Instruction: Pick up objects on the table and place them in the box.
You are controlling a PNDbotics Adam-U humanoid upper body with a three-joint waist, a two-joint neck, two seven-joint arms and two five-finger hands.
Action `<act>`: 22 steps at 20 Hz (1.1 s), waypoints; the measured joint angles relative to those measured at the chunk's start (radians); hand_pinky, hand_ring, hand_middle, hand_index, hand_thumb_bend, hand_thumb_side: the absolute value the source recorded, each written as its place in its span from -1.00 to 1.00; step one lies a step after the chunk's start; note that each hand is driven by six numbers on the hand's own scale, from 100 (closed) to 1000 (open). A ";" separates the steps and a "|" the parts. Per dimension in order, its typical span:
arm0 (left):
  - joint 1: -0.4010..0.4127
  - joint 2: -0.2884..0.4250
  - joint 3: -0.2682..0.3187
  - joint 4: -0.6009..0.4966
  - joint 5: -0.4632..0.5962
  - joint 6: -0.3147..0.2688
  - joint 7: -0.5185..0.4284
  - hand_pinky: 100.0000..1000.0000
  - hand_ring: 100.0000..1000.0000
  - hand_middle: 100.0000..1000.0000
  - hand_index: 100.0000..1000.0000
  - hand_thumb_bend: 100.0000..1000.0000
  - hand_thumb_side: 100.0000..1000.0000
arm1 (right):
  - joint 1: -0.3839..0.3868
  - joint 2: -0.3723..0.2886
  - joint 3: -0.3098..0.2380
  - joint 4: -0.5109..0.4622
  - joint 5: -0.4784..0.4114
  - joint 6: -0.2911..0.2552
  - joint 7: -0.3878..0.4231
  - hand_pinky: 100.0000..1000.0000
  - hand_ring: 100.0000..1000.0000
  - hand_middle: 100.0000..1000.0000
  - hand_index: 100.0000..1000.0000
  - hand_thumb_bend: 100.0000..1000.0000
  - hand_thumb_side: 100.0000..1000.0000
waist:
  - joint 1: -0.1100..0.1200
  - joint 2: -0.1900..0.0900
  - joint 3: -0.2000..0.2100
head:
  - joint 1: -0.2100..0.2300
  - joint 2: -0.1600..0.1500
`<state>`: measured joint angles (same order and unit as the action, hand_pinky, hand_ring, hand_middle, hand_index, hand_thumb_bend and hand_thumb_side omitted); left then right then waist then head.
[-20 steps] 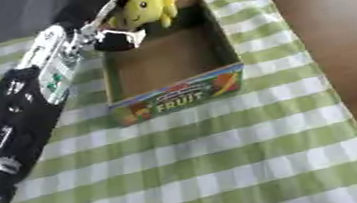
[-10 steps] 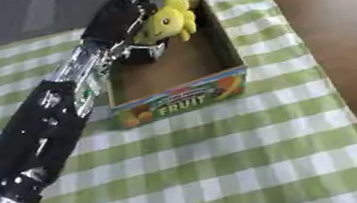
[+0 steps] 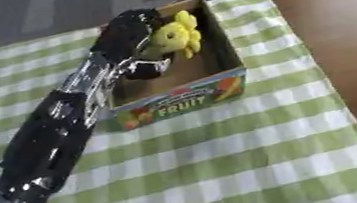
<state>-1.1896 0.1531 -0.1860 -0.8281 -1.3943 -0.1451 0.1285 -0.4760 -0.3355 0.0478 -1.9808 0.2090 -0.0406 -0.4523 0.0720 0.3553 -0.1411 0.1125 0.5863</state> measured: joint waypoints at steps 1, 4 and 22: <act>0.000 0.000 0.000 0.000 -0.004 0.005 0.005 0.64 0.68 0.59 1.00 -0.21 0.22 | 0.000 0.001 0.000 0.000 0.000 0.000 0.000 0.54 0.67 0.14 0.71 -1.00 0.57 | 0.000 0.000 0.000 | 0.000 0.000; 0.000 0.000 0.000 0.000 -0.011 0.018 0.012 0.65 0.72 0.60 0.89 -0.26 0.24 | 0.000 0.004 0.000 0.000 0.000 0.001 -0.002 0.54 0.67 0.14 0.71 -1.00 0.56 | 0.000 0.000 0.000 | 0.000 0.000; 0.036 0.041 0.017 -0.206 0.291 0.095 0.113 0.52 0.43 0.21 0.68 -0.60 0.14 | 0.005 0.006 -0.004 0.000 -0.001 0.003 -0.011 0.54 0.67 0.14 0.71 -1.00 0.56 | -0.007 -0.002 0.020 | -0.018 -0.007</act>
<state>-1.1540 0.1936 -0.1686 -1.0339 -1.1033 -0.0505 0.2417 -0.4711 -0.3298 0.0438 -1.9808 0.2080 -0.0374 -0.4635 0.0653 0.3534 -0.1216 0.0944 0.5791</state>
